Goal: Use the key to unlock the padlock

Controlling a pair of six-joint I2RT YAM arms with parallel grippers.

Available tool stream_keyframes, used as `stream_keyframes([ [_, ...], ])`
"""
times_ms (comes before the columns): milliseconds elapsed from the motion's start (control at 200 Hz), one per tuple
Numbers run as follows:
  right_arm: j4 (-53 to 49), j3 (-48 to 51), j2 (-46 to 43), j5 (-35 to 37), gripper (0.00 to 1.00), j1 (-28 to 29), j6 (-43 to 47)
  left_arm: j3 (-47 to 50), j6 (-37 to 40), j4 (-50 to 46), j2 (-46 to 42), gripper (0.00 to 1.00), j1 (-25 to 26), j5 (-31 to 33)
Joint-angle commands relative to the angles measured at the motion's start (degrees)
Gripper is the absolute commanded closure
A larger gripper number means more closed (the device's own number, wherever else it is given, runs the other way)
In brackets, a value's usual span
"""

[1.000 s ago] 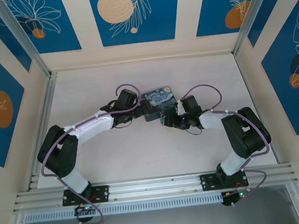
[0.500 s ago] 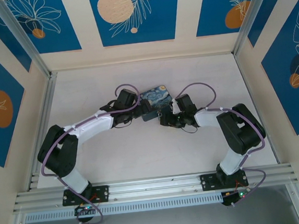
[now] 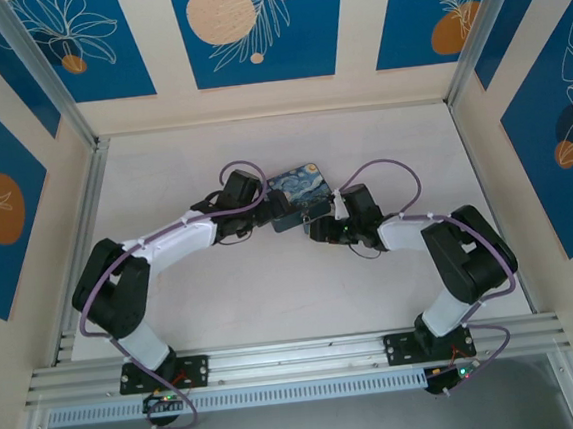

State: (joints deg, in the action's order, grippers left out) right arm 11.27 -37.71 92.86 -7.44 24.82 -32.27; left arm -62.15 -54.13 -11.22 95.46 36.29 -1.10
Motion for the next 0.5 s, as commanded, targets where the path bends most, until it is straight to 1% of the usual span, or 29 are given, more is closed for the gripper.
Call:
stream_keyframes([
  [0,0.95,-2.14,1.67,0.10,0.53,0.49,2.43,-1.29,-1.18,-0.73,0.99,0.00,-0.61,-1.52],
  [385,0.69,-4.94,5.43,0.22,0.54,2.67,2.56,-1.69,-1.86,-0.38,1.96,0.00,-0.75,-2.83],
  [495,0.27,-5.25,5.99,0.75,0.61,3.05,2.67,-1.74,-1.95,-0.26,2.23,0.00,-0.85,-3.03],
])
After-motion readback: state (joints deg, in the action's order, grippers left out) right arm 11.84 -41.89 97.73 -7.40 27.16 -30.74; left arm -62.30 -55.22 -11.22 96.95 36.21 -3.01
